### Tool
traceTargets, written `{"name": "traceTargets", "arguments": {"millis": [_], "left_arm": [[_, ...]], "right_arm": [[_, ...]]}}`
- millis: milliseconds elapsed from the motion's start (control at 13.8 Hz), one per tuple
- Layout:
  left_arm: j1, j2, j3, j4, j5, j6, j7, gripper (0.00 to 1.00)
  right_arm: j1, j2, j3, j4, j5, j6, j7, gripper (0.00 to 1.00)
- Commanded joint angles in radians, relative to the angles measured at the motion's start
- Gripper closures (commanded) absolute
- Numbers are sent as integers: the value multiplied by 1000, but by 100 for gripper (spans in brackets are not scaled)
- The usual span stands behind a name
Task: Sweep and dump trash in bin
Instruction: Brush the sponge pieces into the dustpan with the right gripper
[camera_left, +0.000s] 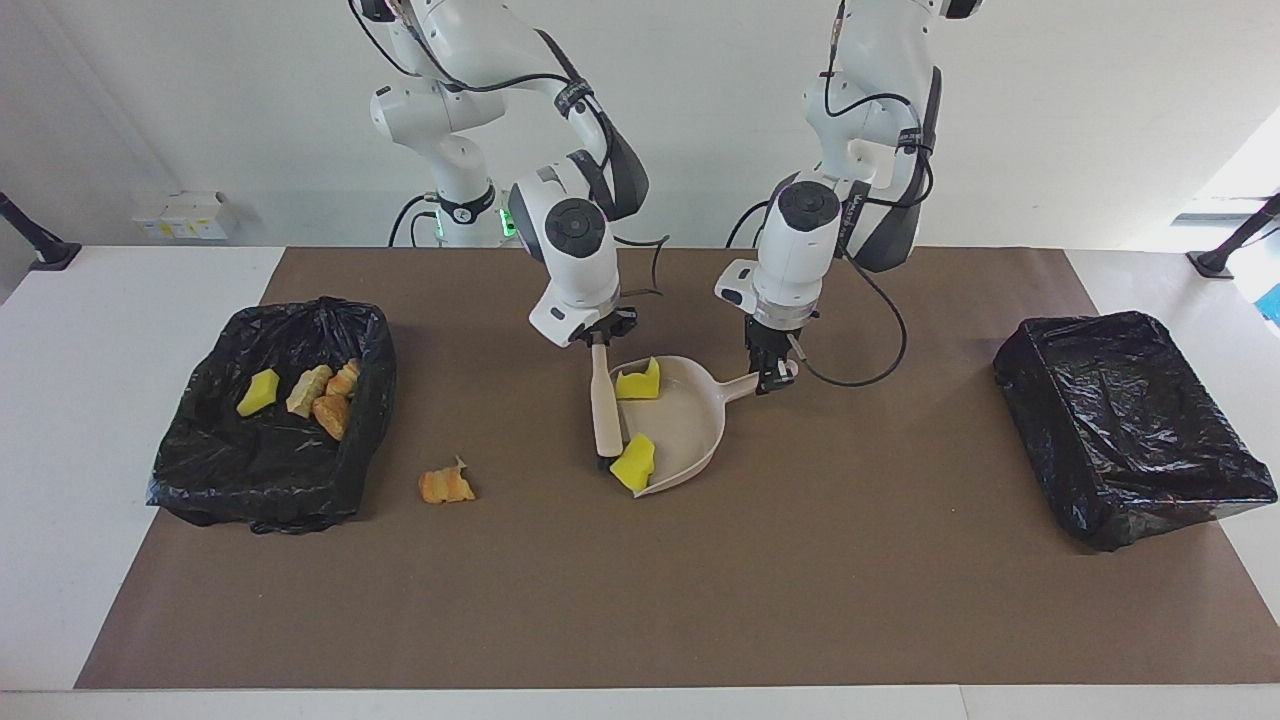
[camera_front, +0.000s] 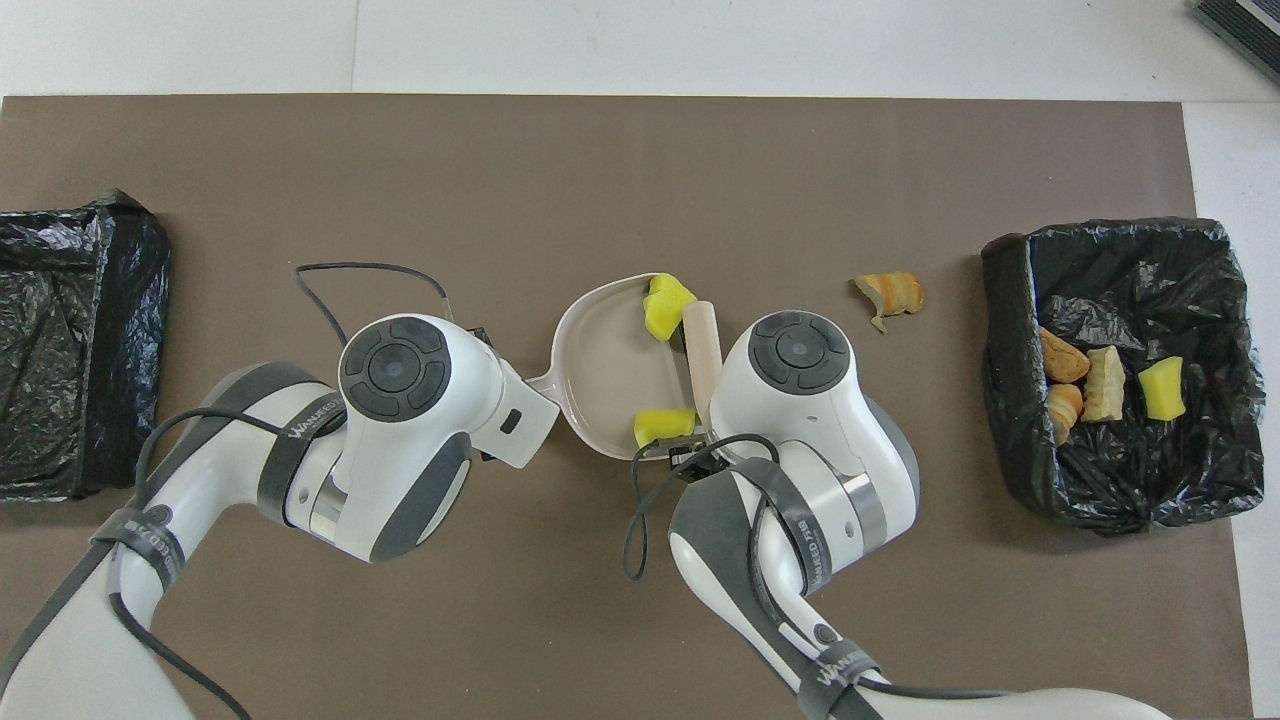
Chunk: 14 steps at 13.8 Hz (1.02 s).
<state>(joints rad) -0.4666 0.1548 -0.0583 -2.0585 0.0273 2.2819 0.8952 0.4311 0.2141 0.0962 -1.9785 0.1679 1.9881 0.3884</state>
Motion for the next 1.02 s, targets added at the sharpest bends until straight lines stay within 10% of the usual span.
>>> {"name": "traceTargets", "arguments": {"millis": [0,944], "left_arm": [[8,2,9,-20,-1,54,68,100],[62,15,9,-11,-96,79,165,100]], "right_arm": [[8,24,4,46,48,17,-9,100],[-3,160,4,250,38,1,-42,100]]}}
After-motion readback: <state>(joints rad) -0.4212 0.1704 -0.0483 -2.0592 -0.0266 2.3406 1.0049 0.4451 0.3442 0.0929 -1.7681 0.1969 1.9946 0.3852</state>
